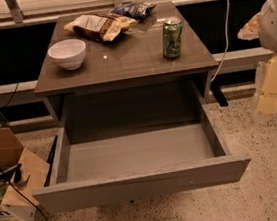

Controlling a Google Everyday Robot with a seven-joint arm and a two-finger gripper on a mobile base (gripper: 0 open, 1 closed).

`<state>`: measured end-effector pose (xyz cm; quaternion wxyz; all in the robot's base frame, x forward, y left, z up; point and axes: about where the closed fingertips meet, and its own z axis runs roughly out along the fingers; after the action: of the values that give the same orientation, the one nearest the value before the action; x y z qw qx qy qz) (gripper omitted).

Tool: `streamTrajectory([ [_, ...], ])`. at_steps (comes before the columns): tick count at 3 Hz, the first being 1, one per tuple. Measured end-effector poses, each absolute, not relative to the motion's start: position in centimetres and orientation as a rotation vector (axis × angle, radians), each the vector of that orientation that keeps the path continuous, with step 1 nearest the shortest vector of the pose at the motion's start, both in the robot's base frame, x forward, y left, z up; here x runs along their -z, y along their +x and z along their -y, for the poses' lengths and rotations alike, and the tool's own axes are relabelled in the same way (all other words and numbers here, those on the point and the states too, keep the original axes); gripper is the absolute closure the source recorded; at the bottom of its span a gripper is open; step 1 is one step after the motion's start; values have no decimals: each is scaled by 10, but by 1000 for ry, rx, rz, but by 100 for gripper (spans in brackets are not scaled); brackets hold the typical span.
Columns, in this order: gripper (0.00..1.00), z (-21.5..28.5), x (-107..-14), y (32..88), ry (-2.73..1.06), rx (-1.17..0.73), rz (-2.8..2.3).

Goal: Close top drawer

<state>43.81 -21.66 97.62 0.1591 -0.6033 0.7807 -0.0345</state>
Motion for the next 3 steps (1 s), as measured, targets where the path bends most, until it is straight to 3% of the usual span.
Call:
streamTrajectory([
  [1, 0, 217, -976, 438, -1724, 99, -2231],
  [3, 42, 210, -966, 440, -1750, 76, -2170],
])
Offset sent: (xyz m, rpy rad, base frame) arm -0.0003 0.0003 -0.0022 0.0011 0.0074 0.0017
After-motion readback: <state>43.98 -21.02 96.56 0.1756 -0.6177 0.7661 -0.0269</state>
